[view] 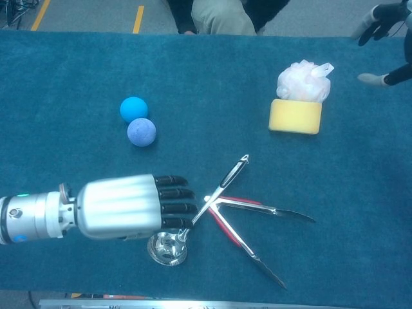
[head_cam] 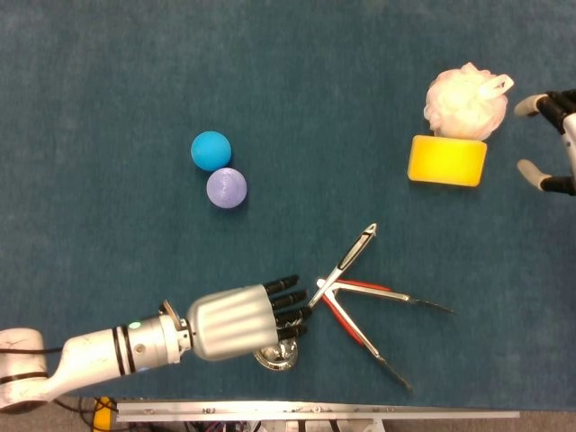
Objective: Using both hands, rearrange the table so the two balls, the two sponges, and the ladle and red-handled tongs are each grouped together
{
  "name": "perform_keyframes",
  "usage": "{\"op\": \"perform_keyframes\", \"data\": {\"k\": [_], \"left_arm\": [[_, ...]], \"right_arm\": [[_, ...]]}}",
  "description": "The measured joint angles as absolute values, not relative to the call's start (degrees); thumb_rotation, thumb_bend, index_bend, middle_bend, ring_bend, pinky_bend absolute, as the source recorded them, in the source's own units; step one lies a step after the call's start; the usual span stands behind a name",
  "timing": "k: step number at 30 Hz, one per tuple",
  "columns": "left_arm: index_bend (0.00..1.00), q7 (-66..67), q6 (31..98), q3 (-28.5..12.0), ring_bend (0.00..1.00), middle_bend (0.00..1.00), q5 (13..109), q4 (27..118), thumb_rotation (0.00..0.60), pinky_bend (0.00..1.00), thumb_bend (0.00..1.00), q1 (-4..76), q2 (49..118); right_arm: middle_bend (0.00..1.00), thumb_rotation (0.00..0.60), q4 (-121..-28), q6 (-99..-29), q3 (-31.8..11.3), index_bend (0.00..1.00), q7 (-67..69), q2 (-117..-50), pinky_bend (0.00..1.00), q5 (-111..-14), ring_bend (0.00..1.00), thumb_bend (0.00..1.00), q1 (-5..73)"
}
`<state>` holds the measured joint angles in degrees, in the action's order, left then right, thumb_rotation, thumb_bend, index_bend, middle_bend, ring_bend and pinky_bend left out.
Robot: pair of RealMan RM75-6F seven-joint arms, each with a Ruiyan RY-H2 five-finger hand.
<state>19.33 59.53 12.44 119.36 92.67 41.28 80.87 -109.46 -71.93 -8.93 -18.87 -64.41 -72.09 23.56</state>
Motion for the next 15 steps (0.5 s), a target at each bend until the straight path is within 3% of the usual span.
{"op": "perform_keyframes", "data": {"k": [15], "left_arm": [[0.23, 18.44, 74.38, 9.00, 0.15, 0.18, 108.89, 93.84, 0.600, 0.17, 0.36, 31.27, 73.88]], "right_arm": [[0.42, 0.600, -109.98, -74.49, -7.63, 0.37, -18.94, -62.35, 0.62, -74.24, 0.34, 0.17, 21.18]]}}
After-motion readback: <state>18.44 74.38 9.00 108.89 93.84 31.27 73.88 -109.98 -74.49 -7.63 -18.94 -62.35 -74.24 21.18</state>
